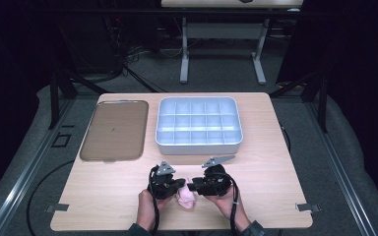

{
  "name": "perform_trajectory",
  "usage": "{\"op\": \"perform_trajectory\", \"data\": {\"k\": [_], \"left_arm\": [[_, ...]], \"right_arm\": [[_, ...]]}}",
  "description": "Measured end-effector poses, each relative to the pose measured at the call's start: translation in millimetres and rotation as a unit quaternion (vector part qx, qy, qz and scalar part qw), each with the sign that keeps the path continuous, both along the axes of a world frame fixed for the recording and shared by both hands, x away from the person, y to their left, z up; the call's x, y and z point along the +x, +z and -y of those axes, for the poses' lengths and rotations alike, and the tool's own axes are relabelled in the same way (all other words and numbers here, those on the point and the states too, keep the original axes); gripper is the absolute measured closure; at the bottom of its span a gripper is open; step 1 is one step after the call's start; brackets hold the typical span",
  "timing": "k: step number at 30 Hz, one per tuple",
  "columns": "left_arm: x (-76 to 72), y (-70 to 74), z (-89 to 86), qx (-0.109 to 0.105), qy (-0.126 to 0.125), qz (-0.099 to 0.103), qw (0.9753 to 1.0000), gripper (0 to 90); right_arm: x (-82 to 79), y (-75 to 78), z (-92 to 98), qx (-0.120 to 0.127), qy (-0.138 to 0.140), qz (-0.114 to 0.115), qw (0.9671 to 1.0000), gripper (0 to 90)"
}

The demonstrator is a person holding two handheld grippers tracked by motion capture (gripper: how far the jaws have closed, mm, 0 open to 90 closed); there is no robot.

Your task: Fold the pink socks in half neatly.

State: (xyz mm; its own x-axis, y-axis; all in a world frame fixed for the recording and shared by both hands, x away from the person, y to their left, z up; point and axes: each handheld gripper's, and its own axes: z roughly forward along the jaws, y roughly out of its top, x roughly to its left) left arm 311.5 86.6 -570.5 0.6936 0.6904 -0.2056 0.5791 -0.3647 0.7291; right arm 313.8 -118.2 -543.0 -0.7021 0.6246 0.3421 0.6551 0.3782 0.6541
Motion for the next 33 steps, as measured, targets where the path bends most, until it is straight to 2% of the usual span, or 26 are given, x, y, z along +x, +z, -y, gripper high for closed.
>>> {"op": "perform_trajectory", "data": {"k": [1, 4, 5, 7, 8, 11, 15, 17, 19, 21, 22, 24, 26, 28, 33], "left_arm": [[-0.1, -0.1, -0.1, -0.001, 0.001, 0.0, 1.0, 89.1], [-0.3, -0.5, -0.5, -0.004, 0.003, -0.002, 1.0, 89.1], [-0.3, -0.7, -0.7, -0.005, 0.004, -0.001, 1.0, 89.1], [-0.4, -1.5, -1.5, -0.009, 0.003, 0.0, 1.0, 89.0], [-0.4, -1.6, -1.8, -0.01, 0.003, 0.0, 1.0, 89.0], [-1.7, -2.0, -2.3, -0.011, 0.005, 0.002, 0.9999, 88.9], [-1.9, -1.9, -3.9, -0.012, 0.005, 0.003, 0.9999, 88.4], [-2.0, -1.3, -4.9, -0.014, 0.007, 0.002, 0.9999, 85.7], [-1.5, -0.1, -9.1, -0.014, 0.012, 0.003, 0.9998, 77.0], [-0.7, 0.6, -16.5, -0.014, 0.031, 0.002, 0.9994, 64.3], [-0.5, 0.6, -21.6, -0.017, 0.042, 0.001, 0.999, 61.0], [-0.8, 1.0, -34.1, -0.011, 0.071, 0.006, 0.9974, 50.1], [-1.6, 0.0, -44.2, -0.008, 0.088, 0.005, 0.9961, 41.7], [-3.6, -3.1, -56.4, 0.006, 0.107, 0.007, 0.9942, 33.2], [-8.8, -12.2, -73.2, 0.046, 0.13, 0.012, 0.9904, 24.5]], "right_arm": [[1.5, -4.2, -5.9, -0.015, 0.0, -0.008, 0.9999, 59.9], [2.0, -15.2, -17.0, -0.036, 0.001, -0.028, 0.999, 56.3], [0.8, -18.0, -19.5, -0.047, -0.003, -0.025, 0.9986, 55.5], [-0.8, -18.1, -20.9, -0.05, -0.011, -0.024, 0.9984, 54.9], [-1.3, -18.4, -22.2, -0.063, -0.011, -0.025, 0.9977, 53.1], [0.1, -21.2, -22.5, -0.071, -0.014, -0.026, 0.997, 47.0], [2.4, -21.8, -23.3, -0.085, -0.013, -0.026, 0.996, 45.1], [2.4, -21.7, -24.2, -0.085, -0.013, -0.032, 0.9958, 45.3], [4.1, -22.4, -23.5, -0.082, -0.009, -0.036, 0.9959, 47.3], [4.7, -21.6, -23.8, -0.084, -0.006, -0.04, 0.9956, 49.5], [4.6, -21.4, -23.9, -0.083, -0.006, -0.046, 0.9955, 50.3], [5.3, -21.7, -24.0, -0.081, -0.004, -0.046, 0.9957, 51.5], [6.2, -21.1, -23.9, -0.084, -0.002, -0.051, 0.9952, 52.6], [7.5, -20.9, -23.9, -0.084, 0.002, -0.055, 0.995, 53.4], [9.9, -20.3, -24.0, -0.085, 0.007, -0.065, 0.9942, 55.7]]}}
